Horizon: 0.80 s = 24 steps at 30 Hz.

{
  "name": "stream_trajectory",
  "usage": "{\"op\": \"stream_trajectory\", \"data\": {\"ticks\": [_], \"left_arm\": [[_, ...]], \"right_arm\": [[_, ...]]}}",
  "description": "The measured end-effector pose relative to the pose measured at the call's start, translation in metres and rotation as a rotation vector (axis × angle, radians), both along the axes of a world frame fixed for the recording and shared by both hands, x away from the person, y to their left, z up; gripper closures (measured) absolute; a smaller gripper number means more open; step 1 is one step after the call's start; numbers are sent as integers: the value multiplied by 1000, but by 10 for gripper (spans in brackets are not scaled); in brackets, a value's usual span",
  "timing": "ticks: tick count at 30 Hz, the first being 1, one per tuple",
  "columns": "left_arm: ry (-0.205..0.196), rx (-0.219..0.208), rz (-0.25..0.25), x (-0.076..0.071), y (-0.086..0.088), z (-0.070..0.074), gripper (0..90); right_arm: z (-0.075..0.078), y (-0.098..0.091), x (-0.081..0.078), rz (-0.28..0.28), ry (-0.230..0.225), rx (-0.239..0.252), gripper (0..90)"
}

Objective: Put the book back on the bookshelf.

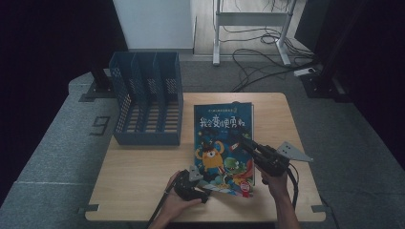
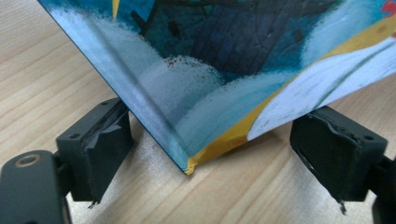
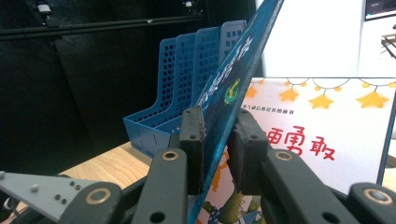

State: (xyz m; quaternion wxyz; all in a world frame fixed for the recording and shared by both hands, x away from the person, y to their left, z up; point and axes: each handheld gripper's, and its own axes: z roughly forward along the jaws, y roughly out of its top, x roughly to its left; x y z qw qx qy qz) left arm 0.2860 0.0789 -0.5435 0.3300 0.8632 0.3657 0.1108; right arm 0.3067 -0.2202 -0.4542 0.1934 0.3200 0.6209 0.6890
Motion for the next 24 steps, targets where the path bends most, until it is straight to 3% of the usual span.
{"op": "stream_trajectory", "data": {"ticks": [5,24], "left_arm": [[33,-20,23,6,4,2,127],[29,-34,9,0,4,4,157]], "right_arm": [[4,2,-5,23,-56,3,757],[1,-1,-2,10,-31,2,775]]}}
